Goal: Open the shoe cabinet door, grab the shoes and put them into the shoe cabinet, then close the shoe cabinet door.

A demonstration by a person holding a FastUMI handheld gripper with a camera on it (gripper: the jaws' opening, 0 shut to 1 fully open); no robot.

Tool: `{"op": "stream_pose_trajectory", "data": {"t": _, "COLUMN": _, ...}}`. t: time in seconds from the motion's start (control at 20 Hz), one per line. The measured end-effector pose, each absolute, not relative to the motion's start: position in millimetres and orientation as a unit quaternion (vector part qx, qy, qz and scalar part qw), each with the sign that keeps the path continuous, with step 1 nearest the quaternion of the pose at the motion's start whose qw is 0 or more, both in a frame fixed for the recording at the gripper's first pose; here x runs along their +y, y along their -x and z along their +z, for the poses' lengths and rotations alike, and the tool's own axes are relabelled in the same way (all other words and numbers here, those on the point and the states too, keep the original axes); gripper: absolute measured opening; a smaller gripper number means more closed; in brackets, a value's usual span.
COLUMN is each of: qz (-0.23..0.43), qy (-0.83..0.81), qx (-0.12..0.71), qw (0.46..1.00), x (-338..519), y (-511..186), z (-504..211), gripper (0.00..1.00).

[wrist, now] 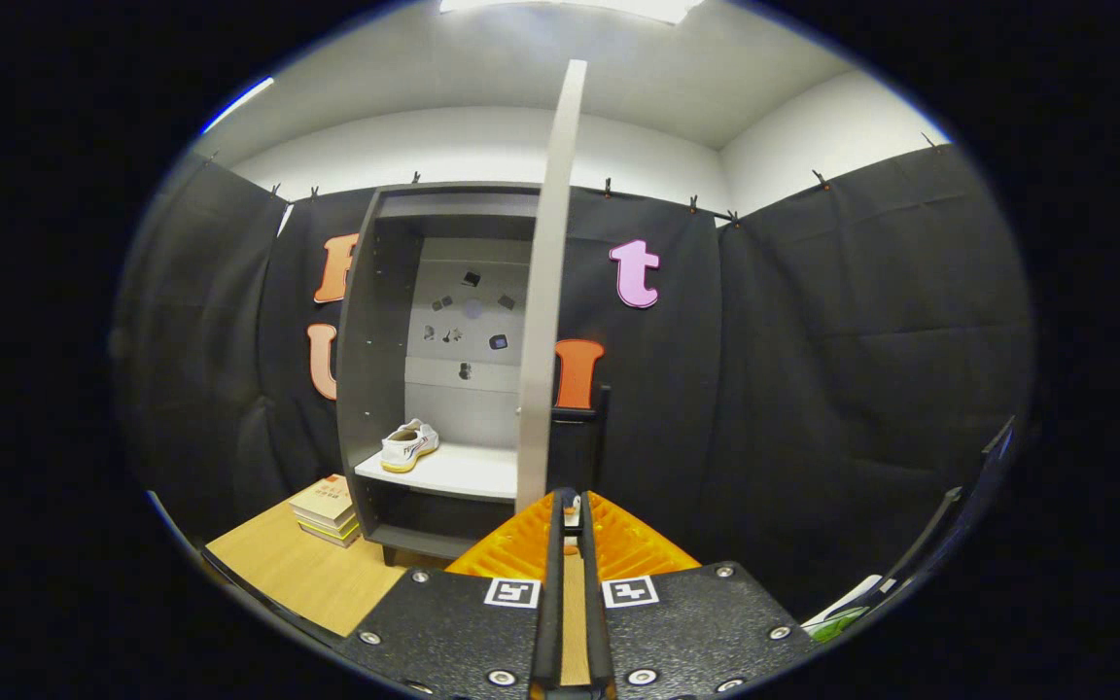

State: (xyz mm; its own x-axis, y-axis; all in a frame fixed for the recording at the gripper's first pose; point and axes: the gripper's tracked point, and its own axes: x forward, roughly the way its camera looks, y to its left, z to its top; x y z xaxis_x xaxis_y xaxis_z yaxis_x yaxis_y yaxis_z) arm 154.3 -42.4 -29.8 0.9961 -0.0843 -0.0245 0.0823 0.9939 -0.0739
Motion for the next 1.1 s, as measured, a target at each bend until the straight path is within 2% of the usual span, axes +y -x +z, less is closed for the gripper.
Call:
{"op": "stream_pose_trajectory", "data": {"t": 0.05, "qz": -0.048, "qy": 0.037, "qx": 0.021, "qw": 0.998, "x": -36, "y": -149, "z": -33, "gripper": 0.14}}
{"op": "stream_pose_trajectory", "data": {"t": 0.1, "qz": -0.054, "qy": 0.034, "qx": 0.03, "qw": 0.998, "x": -27, "y": -142, "z": -38, "gripper": 0.24}}
{"op": "stream_pose_trajectory", "data": {"t": 0.25, "qz": -0.068, "qy": 0.02, "qx": 0.06, "qw": 0.996, "x": 9, "y": -132, "z": -59, "gripper": 0.42}}
{"op": "stream_pose_trajectory", "data": {"t": 0.4, "qz": -0.07, "qy": 0.01, "qx": 0.074, "qw": 0.995, "x": 49, "y": -131, "z": -84, "gripper": 0.7}}
{"op": "stream_pose_trajectory", "data": {"t": 0.6, "qz": -0.021, "qy": -0.061, "qx": 0.105, "qw": 0.992, "x": 113, "y": -142, "z": -124, "gripper": 0.84}}
{"op": "stream_pose_trajectory", "data": {"t": 0.7, "qz": -0.036, "qy": -0.045, "qx": 0.12, "qw": 0.991, "x": 116, "y": -157, "z": -155, "gripper": 0.9}}
{"op": "stream_pose_trajectory", "data": {"t": 1.1, "qz": -0.009, "qy": -0.03, "qx": 0.171, "qw": 0.985, "x": 162, "y": -204, "z": -264, "gripper": 0.89}}
